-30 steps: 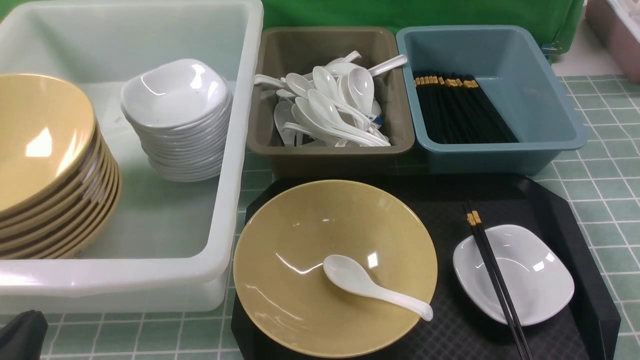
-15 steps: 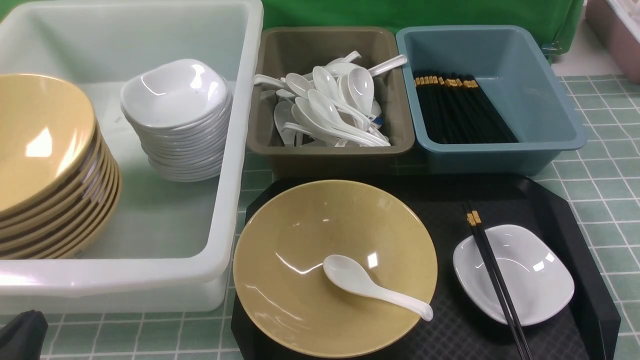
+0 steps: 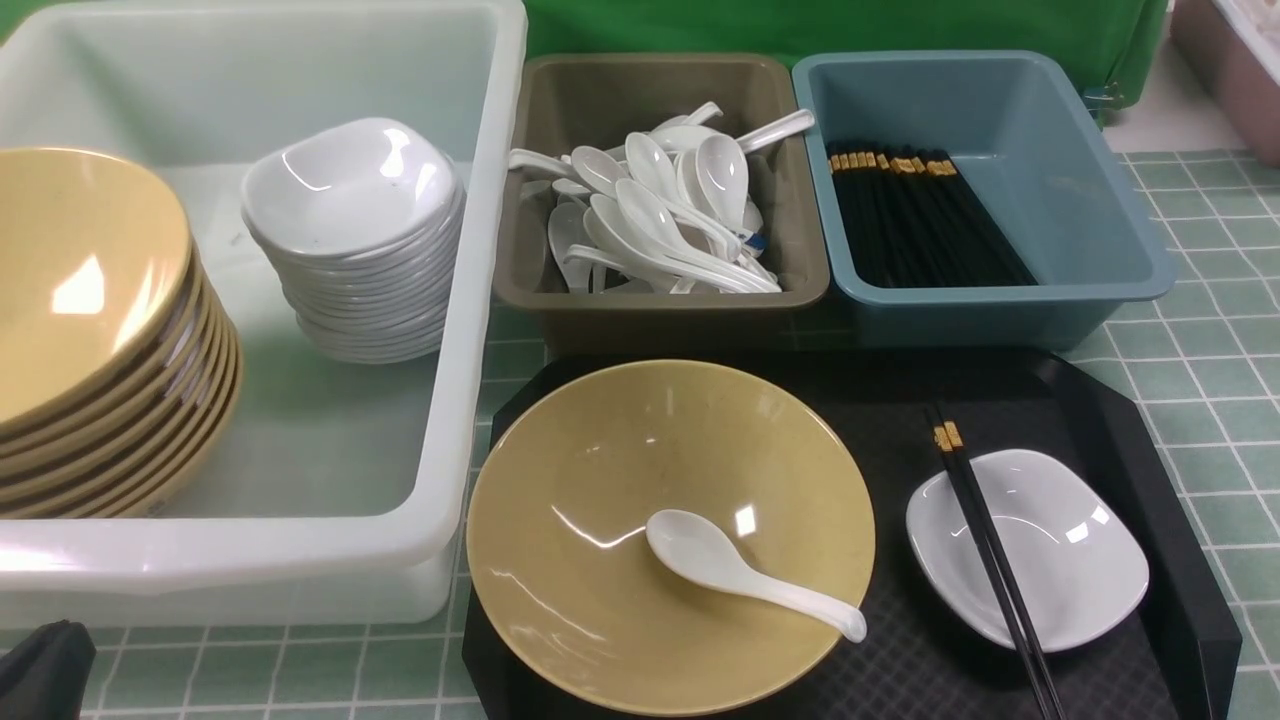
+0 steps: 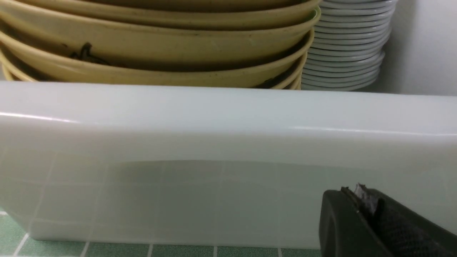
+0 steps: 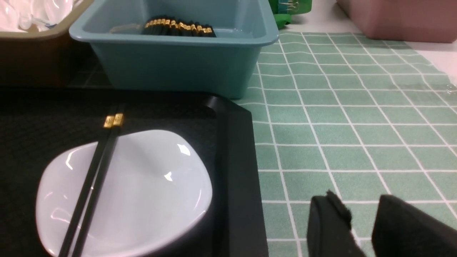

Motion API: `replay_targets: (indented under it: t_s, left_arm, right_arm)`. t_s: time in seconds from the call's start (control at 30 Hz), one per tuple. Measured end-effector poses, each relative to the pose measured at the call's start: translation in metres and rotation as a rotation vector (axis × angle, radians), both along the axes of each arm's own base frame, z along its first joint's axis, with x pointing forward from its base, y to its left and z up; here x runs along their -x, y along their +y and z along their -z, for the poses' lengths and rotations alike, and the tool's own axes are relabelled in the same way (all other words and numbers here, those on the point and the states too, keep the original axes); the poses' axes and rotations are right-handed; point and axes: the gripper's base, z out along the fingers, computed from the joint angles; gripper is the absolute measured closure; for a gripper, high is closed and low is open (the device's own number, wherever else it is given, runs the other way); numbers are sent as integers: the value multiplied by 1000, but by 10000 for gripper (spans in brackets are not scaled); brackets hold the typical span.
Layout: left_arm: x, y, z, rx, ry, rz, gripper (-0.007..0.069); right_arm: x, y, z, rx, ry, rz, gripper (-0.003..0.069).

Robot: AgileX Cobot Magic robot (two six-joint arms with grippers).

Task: On blue table put chopsticks spoon bowls plates into blue grey white boxes.
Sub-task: 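Move the grippers toward the tableware on the black tray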

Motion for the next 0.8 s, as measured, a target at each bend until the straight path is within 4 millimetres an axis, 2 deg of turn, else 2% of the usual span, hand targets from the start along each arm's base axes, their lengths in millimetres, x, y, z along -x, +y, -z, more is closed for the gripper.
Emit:
replay_targets:
  t_s: [0.37, 0.57, 0.6, 0.63, 0.67, 0.73, 0.77, 0.8]
  left_arm:
    - [-1, 0, -3, 5, -35, -4, 623]
    - [-1, -3, -5, 211, -54, -10, 623]
    - [-1, -4, -5, 291, -60, -12, 623]
    - [-1, -7, -6, 489, -68, -20, 623]
    - [-1, -9, -7, 596, -71, -22, 623]
    - [-1, -12, -11, 931, -80, -33, 623]
    - [-2, -13, -12, 970, -82, -36, 623]
    - [-2, -14, -13, 1080, -85, -39, 623]
  right_arm:
    - [0, 0, 0, -27, -3, 6, 419]
    - [0, 0, 0, -136, -10, 33, 419]
    - [0, 0, 0, -184, -13, 45, 419]
    - [0, 0, 0, -271, -19, 67, 419]
    - [0, 0, 0, -351, -24, 86, 419]
    - [0, 0, 0, -550, -39, 134, 419]
    - [0, 0, 0, -595, -42, 145, 419]
    - [0, 0, 0, -691, -48, 169, 419]
